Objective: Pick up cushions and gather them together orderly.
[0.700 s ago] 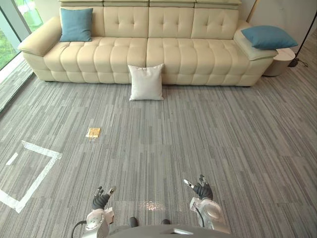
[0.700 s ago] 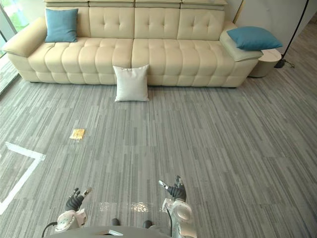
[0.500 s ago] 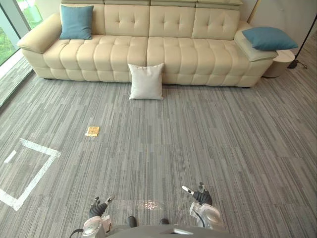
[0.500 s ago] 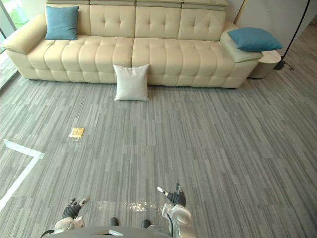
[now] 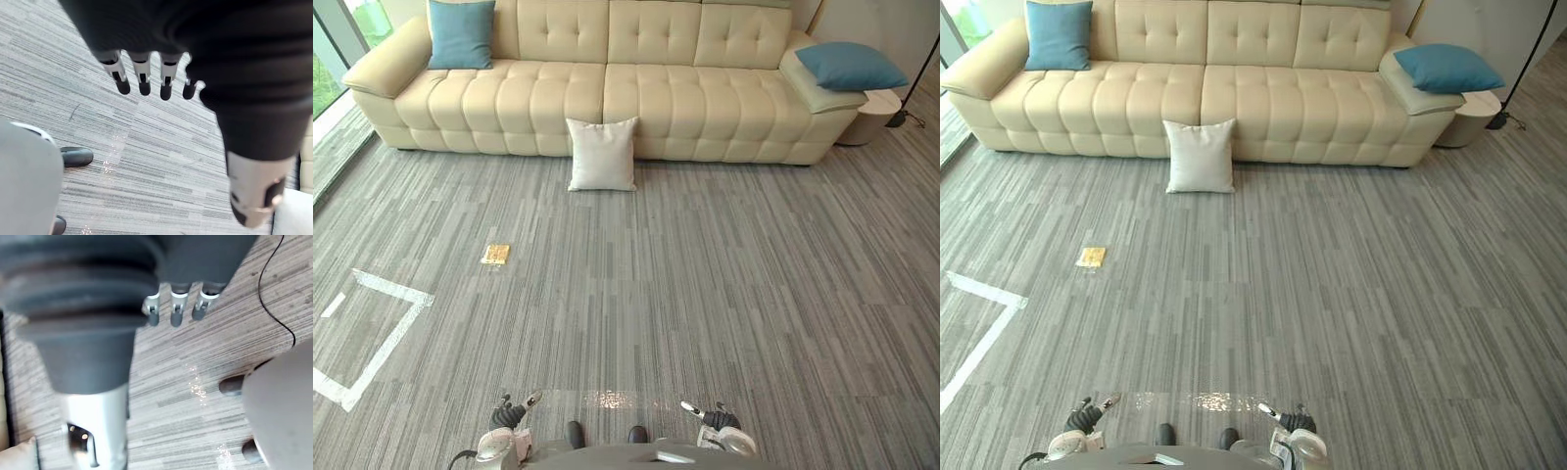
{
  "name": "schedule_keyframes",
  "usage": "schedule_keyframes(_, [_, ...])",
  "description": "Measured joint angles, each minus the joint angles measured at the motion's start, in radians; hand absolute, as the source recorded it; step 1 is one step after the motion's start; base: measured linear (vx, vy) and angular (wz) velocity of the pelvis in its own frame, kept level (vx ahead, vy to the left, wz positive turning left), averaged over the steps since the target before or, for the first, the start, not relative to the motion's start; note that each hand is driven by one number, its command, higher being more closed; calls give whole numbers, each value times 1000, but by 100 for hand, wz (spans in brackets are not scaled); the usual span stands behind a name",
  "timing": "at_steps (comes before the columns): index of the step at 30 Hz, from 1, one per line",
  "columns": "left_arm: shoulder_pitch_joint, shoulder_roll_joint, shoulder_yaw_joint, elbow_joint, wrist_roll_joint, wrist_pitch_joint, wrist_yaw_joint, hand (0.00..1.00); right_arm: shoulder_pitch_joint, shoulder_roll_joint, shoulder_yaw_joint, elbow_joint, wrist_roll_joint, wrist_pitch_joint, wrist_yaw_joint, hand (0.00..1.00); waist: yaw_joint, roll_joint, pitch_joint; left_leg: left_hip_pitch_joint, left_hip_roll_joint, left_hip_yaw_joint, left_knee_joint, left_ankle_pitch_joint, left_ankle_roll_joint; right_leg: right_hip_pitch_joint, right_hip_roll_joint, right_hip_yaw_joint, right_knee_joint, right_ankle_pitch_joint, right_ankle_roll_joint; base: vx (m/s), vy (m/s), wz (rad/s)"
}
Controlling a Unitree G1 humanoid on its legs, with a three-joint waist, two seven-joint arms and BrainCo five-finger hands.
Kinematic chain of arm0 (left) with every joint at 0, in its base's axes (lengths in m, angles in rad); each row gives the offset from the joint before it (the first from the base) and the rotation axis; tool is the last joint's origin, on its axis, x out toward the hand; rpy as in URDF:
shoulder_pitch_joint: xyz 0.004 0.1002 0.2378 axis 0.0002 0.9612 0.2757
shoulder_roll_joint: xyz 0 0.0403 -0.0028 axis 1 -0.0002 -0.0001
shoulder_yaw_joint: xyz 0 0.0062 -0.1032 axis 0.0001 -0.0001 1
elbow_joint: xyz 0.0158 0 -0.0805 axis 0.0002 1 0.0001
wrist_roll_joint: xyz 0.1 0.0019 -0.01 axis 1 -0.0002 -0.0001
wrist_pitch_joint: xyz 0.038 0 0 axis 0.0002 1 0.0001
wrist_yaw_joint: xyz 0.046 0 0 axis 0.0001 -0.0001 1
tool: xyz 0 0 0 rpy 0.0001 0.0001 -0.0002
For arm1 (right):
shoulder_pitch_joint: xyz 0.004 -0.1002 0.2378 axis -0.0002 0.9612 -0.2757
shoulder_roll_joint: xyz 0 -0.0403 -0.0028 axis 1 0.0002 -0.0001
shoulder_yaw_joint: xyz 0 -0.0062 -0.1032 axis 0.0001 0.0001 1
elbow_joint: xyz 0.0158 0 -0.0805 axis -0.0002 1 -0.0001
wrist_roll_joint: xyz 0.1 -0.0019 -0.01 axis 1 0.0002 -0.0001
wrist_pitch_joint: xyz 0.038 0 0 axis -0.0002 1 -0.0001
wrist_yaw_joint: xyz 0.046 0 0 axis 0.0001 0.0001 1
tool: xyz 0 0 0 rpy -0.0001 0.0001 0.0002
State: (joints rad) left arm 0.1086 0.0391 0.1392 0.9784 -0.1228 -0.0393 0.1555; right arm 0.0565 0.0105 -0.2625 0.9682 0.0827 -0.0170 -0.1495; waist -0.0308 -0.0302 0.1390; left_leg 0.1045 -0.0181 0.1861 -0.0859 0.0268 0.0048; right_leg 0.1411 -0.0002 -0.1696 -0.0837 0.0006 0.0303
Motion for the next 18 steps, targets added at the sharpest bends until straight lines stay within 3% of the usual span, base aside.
schedule_keyframes(18, [-18,-2,18,20,21,1,-19,0,-23,9,-135,71,52,2,10,0,9,2,7,-14,-4,-36,0,-1,-1,2,-1,-40,4,-18,-4,0,-11,6])
